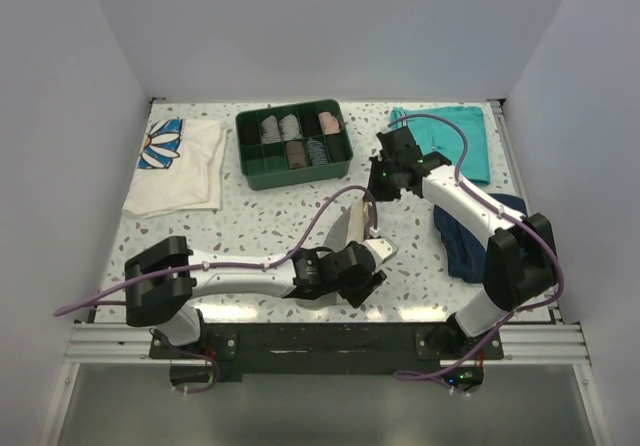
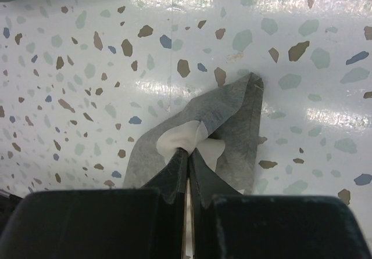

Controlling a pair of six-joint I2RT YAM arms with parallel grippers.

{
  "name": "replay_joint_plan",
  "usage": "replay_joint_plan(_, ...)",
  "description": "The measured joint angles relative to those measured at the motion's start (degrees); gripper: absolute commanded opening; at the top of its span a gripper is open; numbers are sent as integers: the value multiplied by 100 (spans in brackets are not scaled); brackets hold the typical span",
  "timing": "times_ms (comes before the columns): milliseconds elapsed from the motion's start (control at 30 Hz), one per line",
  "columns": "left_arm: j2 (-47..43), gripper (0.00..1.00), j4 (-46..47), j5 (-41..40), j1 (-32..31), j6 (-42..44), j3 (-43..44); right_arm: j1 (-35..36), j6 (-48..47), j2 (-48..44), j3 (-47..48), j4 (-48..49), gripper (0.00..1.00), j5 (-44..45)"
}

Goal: Roll the underwear
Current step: Flatten out the underwear at the center of the board.

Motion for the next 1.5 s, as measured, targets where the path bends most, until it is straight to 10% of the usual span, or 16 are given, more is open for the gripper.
replay_joint_plan(633,920,54,616,450,-136,195,-111,-81,-22,-2,-101,0,2,-70)
replay_joint_plan(1067,1040,0,876,114,-133,98,-111,-111,-81,-35,-205,-2,2,-72)
replay_joint_plan(1500,195,0,-17,-710,-142,-197,-291,-118,-197,-299,-358,-125,2,-74)
